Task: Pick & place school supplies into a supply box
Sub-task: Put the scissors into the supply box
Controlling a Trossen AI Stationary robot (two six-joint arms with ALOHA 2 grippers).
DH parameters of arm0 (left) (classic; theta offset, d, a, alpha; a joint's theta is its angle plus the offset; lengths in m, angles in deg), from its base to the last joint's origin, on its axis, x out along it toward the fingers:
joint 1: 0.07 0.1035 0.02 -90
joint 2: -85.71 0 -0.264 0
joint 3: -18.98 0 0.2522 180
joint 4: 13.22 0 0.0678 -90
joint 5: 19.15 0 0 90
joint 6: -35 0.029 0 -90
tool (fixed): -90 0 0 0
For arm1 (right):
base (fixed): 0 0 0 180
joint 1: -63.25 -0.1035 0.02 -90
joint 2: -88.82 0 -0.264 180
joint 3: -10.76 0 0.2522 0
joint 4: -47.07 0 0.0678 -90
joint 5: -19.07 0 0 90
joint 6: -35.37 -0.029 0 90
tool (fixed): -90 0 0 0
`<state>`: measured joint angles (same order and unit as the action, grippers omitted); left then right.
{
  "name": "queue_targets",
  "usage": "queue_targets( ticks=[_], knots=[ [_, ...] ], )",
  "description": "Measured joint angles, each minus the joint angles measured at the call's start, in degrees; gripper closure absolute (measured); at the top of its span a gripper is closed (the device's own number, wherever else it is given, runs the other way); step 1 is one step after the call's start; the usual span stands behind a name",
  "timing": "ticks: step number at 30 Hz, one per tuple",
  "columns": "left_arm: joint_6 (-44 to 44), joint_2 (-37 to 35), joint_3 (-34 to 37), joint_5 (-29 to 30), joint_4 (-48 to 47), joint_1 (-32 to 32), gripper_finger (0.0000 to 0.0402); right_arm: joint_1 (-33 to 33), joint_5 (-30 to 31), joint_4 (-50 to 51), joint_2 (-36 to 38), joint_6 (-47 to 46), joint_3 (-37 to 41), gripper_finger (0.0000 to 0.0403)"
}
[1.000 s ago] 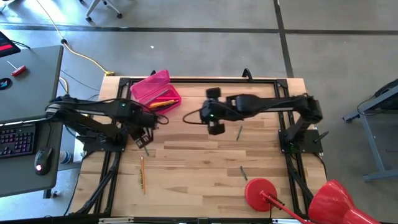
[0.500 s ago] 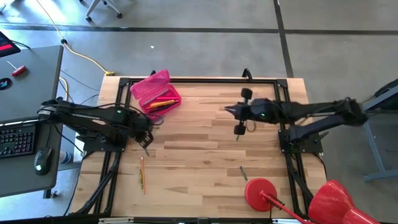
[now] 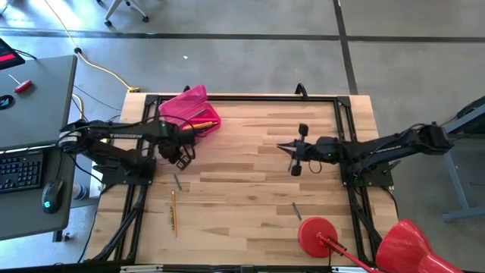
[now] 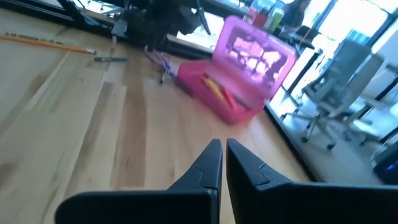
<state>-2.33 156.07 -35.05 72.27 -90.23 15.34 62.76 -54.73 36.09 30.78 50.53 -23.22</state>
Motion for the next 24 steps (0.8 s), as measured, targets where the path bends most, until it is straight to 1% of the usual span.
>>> queue_targets(
  ticks=[2,6,18,21,24],
  knots=[
    [0.05,0.39,0.0,-0.63,0.64,1.18,0.03,0.0,0.01,0.15,-0.01,-1.71,0.93,0.0403],
    [-0.17,0.8,0.0,-0.52,0.88,1.62,0.03,0.0,0.12,0.12,-0.01,-1.09,1.67,0.0403],
    [-0.45,2.58,0.0,2.11,0.74,1.48,0.03,0.0,-1.65,0.12,-0.02,-3.29,1.67,0.0403],
    [-1.7,3.15,0.0,0.29,0.83,1.48,0.03,0.0,-1.65,0.12,-0.02,-3.39,1.67,0.0403],
    [-5.06,3.74,0.0,-1.1,0.78,1.48,0.03,0.0,-1.76,0.1,-0.04,-3.61,1.67,0.0403]
  ],
)
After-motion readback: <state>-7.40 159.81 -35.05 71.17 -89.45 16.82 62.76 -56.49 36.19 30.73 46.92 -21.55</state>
